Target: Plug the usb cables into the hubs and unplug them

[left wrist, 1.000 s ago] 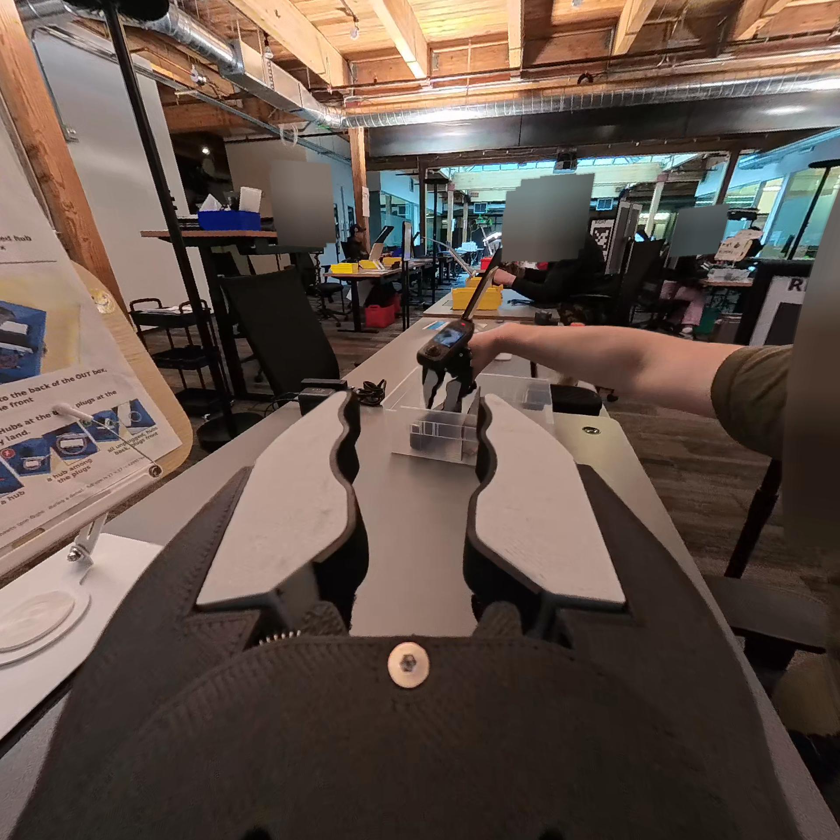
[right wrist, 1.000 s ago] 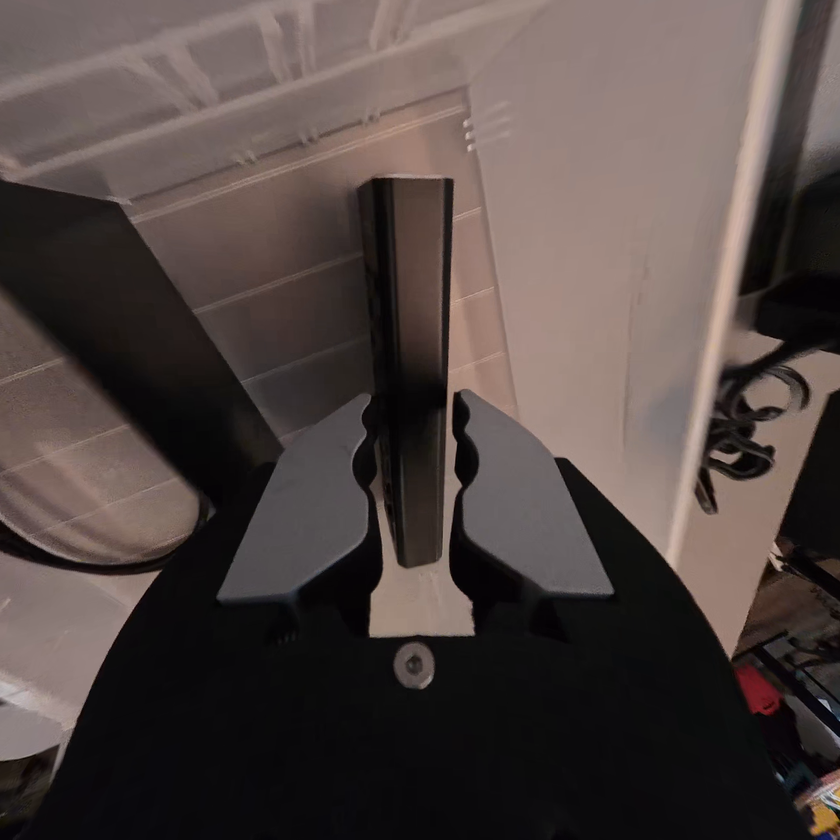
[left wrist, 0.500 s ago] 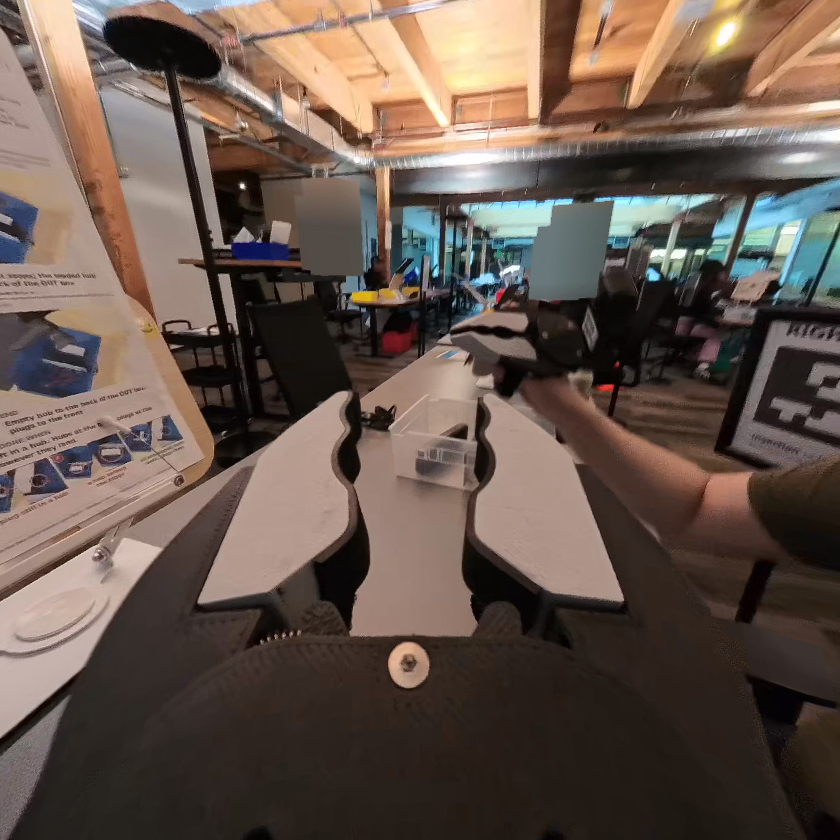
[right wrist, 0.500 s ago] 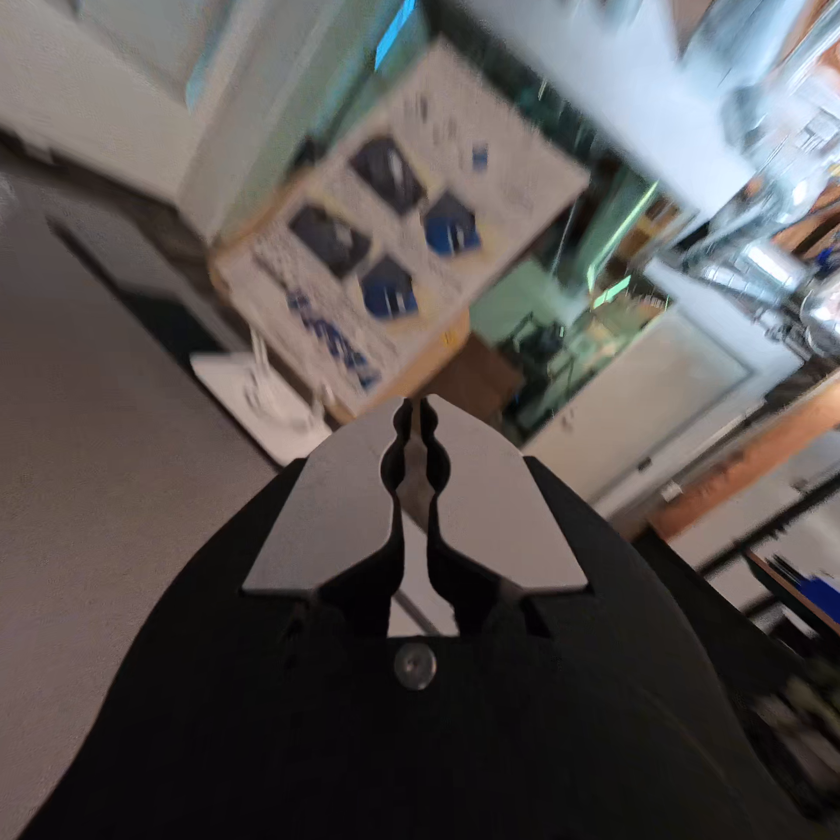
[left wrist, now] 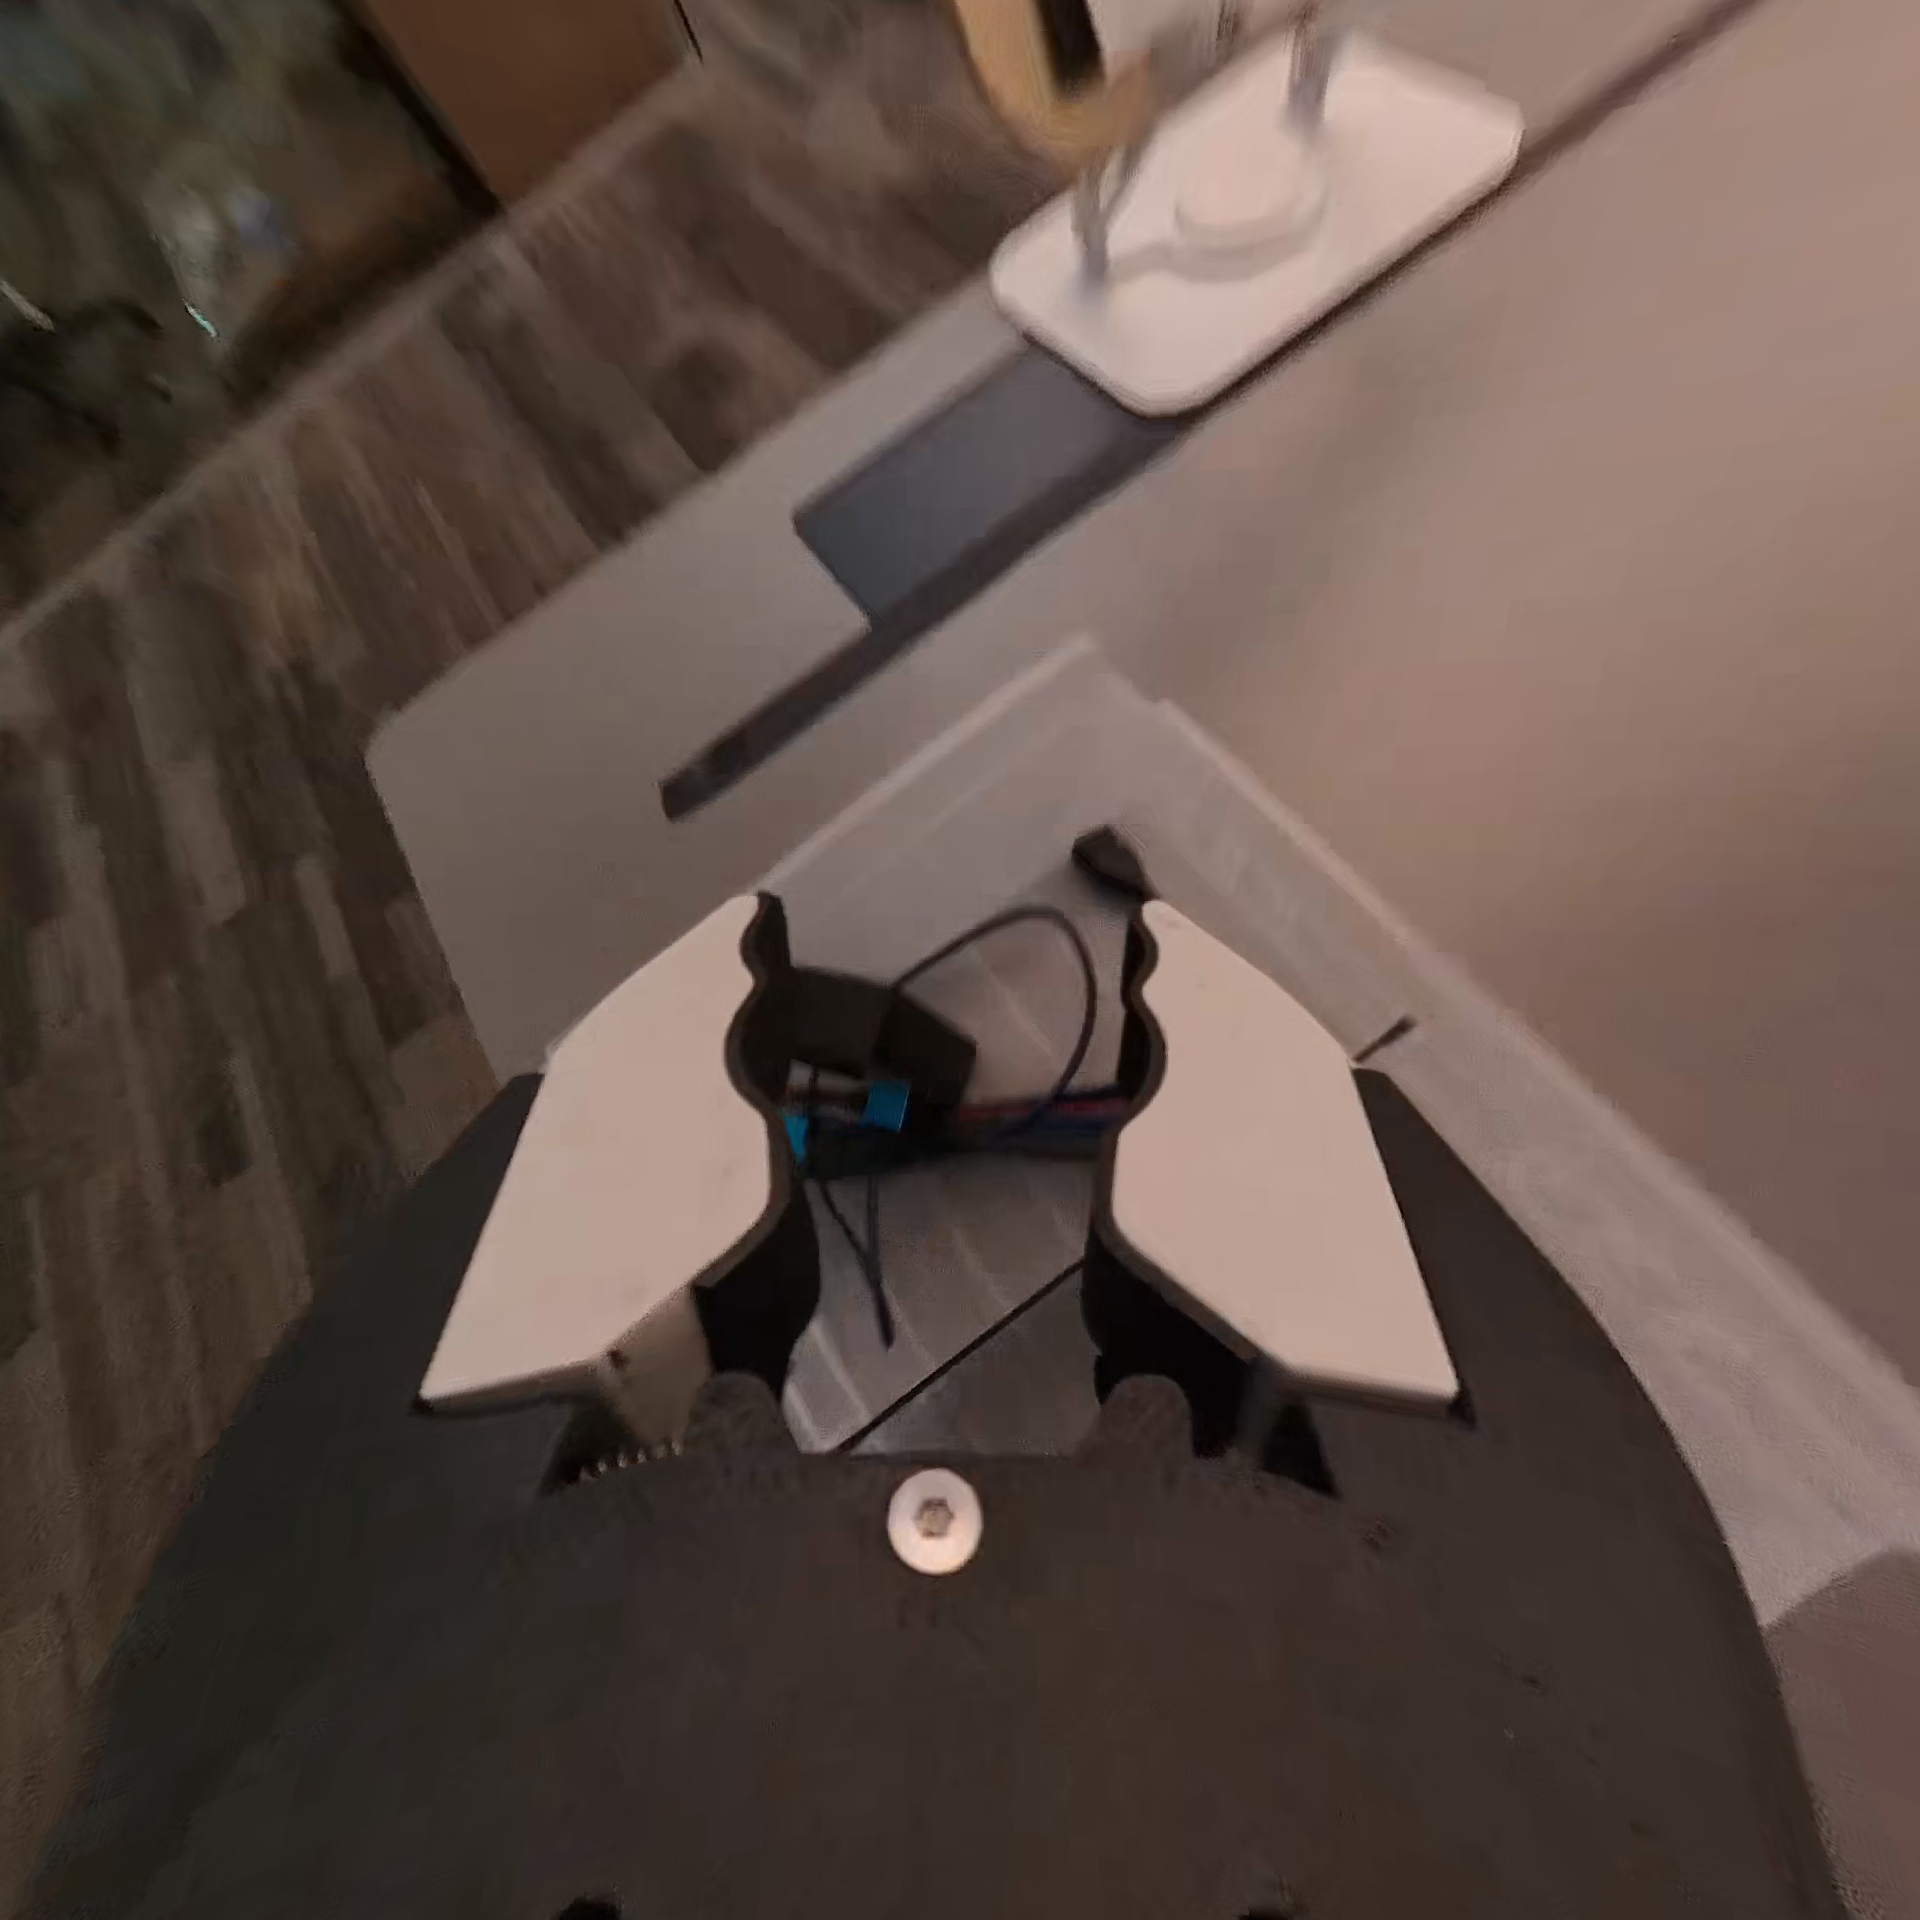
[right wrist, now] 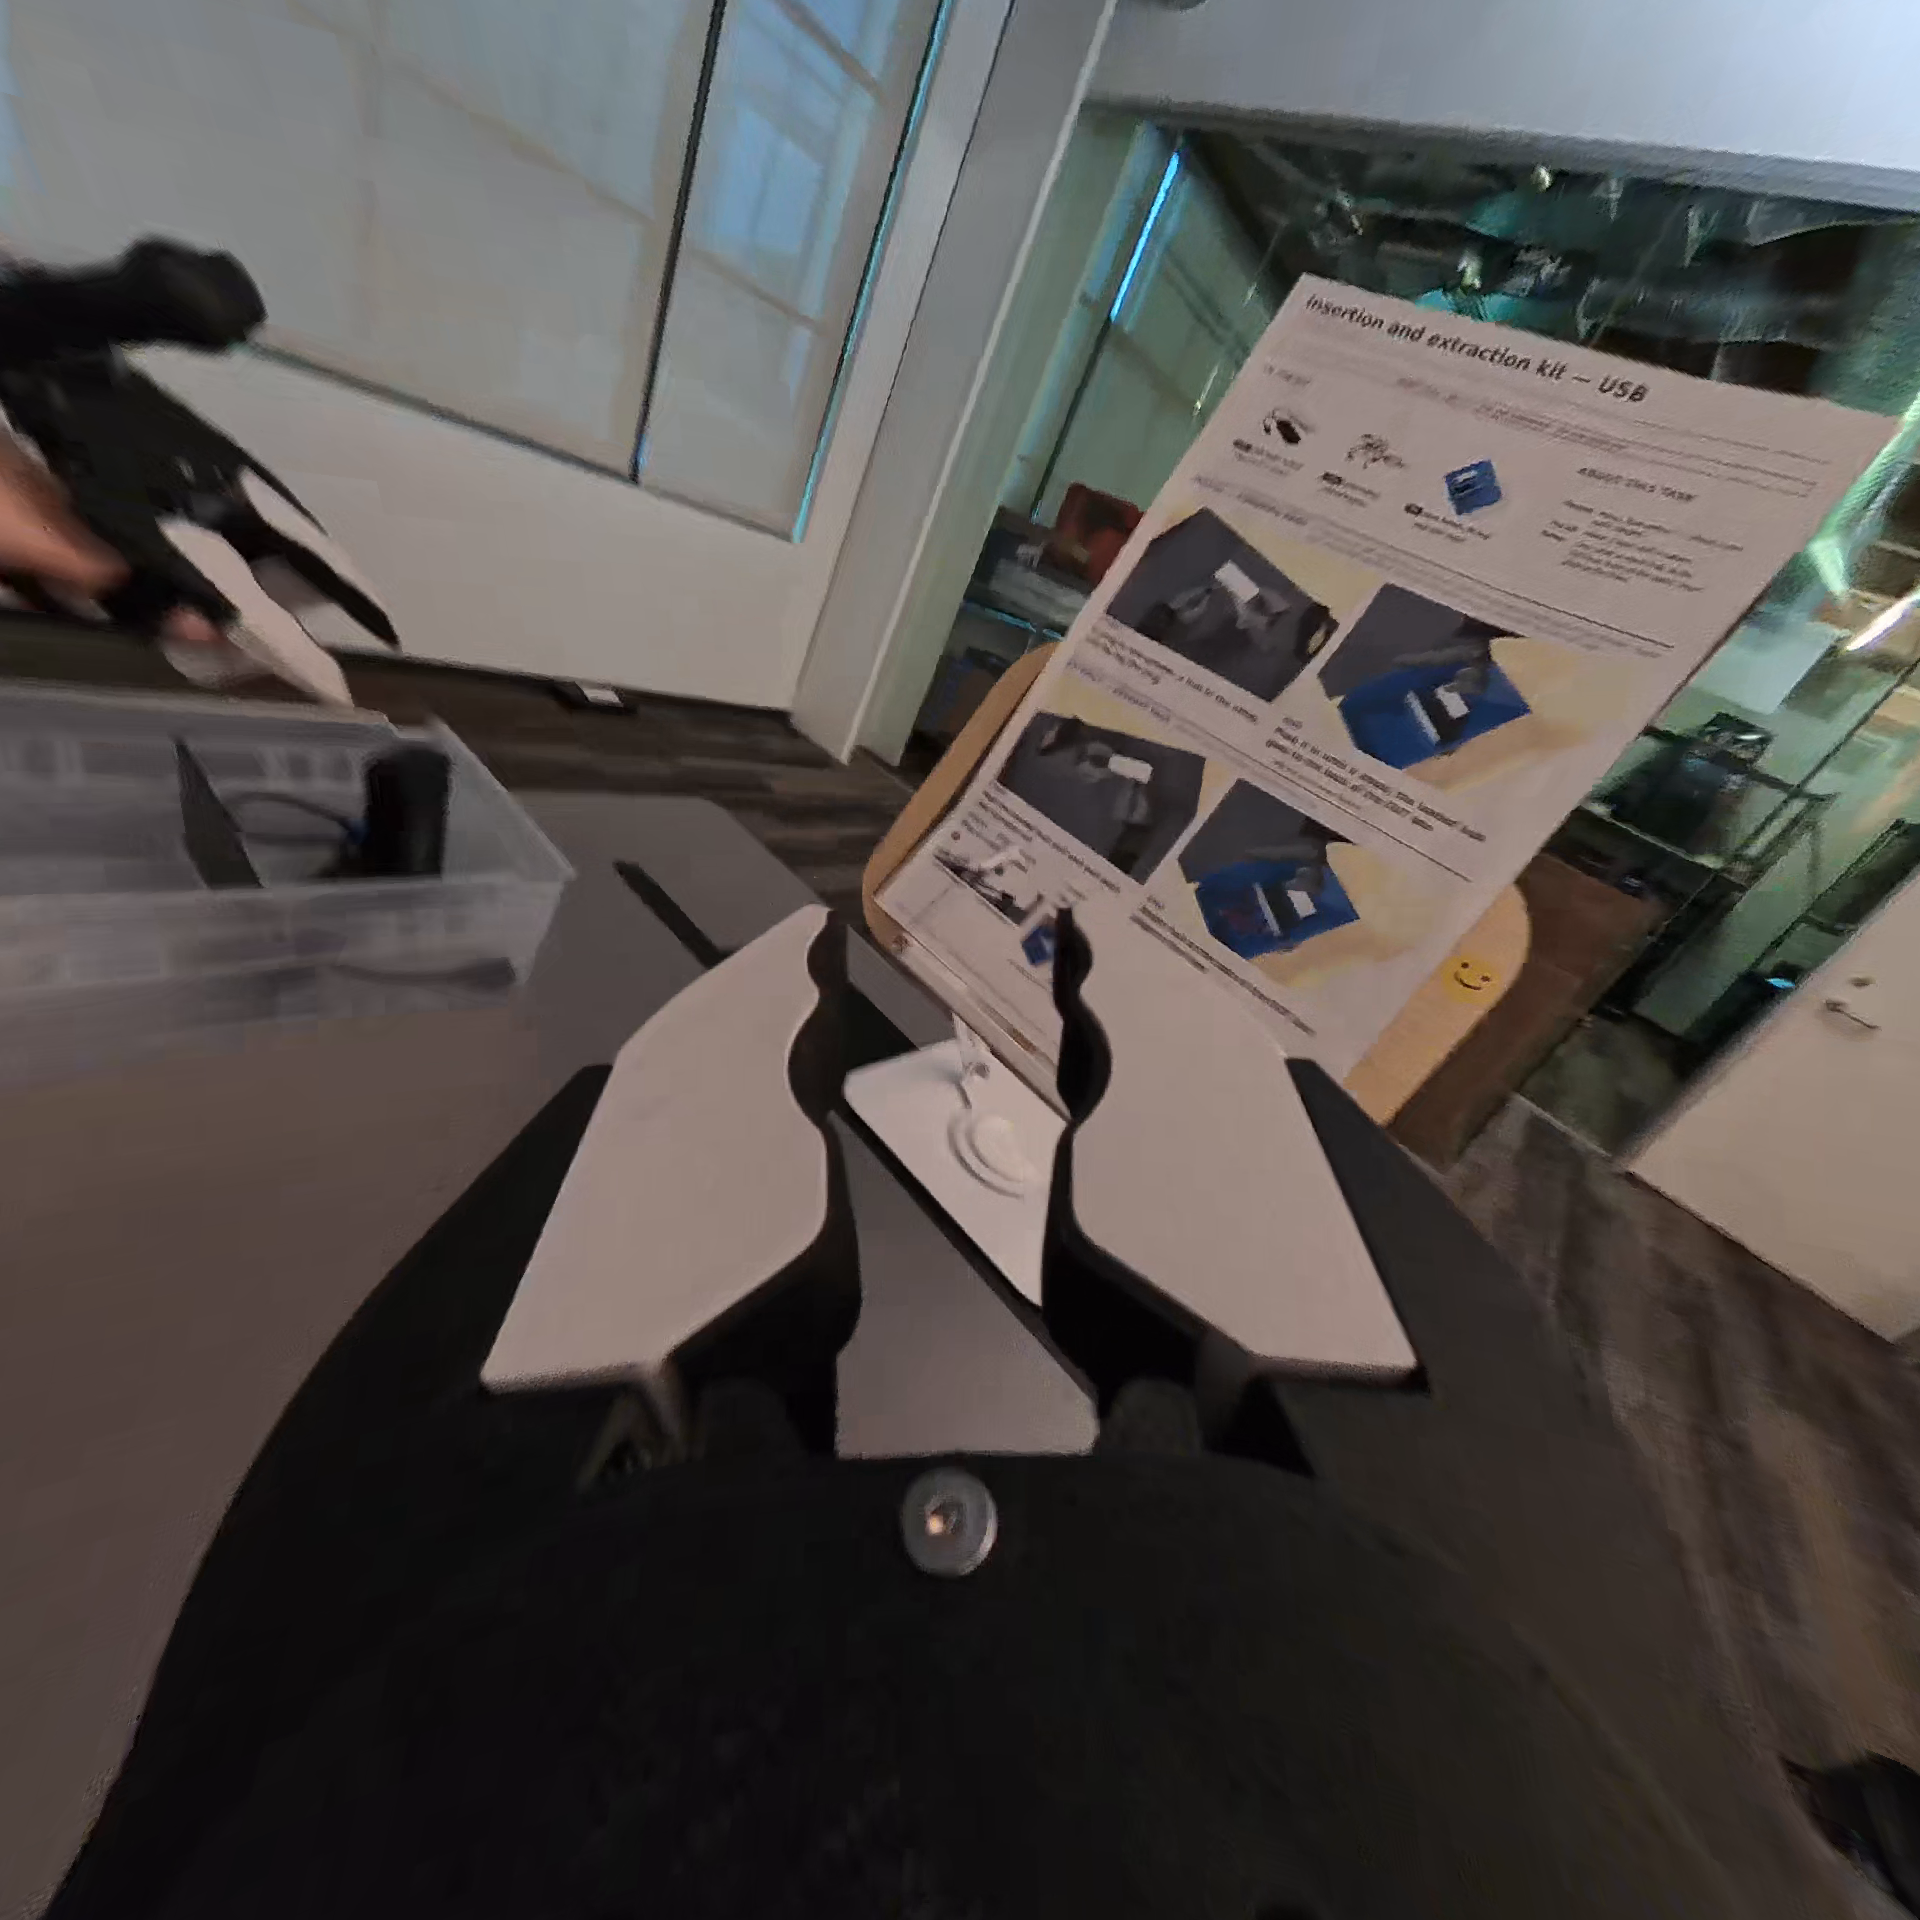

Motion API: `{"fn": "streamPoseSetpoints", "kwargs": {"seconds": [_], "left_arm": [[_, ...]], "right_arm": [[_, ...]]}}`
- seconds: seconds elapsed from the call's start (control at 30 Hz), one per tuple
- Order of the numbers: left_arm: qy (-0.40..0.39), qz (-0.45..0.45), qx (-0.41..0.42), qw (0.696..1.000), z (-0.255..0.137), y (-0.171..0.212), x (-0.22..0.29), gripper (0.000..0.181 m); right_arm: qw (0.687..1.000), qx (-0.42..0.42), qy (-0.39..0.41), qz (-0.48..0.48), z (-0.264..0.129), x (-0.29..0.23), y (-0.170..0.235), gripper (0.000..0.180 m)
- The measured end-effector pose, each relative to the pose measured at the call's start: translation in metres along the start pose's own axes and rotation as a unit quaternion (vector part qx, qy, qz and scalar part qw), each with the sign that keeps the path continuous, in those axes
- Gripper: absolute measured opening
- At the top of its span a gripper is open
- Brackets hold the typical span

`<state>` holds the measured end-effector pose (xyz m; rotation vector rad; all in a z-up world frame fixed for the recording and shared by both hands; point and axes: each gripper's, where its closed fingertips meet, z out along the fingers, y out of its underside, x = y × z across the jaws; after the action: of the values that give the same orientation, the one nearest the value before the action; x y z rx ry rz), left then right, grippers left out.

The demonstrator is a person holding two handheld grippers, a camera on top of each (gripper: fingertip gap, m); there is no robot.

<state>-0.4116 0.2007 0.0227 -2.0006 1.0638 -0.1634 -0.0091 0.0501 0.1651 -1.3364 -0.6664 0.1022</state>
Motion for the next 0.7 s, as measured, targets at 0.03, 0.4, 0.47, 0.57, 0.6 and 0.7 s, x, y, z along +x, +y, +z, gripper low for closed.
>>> {"fn": "streamPoseSetpoints", "kwargs": {"seconds": [0.03, 0.4, 0.47, 0.57, 0.6, 0.7], "left_arm": [[0.009, 0.005, -0.032, 0.999, 0.009, 0.011, -0.006, 0.065], [0.063, 0.048, -0.241, 0.967, 0.064, 0.079, -0.036, 0.066], [0.064, 0.053, -0.249, 0.965, 0.071, 0.082, -0.036, 0.064], [0.065, 0.055, -0.253, 0.964, 0.08, 0.085, -0.035, 0.061], [0.062, 0.058, -0.25, 0.965, 0.082, 0.084, -0.036, 0.061], [0.061, 0.062, -0.248, 0.965, 0.082, 0.084, -0.035, 0.061]], "right_arm": [[0.999, -0.018, 0.01, -0.03, -0.001, 0.004, 0.007, 0.038], [0.997, -0.054, 0.033, -0.044, -0.001, 0.02, 0.024, 0.039], [0.997, -0.054, 0.033, -0.048, 0.001, 0.019, 0.024, 0.038], [0.997, -0.057, 0.025, -0.044, 0.005, 0.017, 0.027, 0.038], [0.997, -0.062, 0.024, -0.045, 0.006, 0.016, 0.029, 0.038], [0.996, -0.07, 0.015, -0.056, 0.01, 0.011, 0.032, 0.038]]}}
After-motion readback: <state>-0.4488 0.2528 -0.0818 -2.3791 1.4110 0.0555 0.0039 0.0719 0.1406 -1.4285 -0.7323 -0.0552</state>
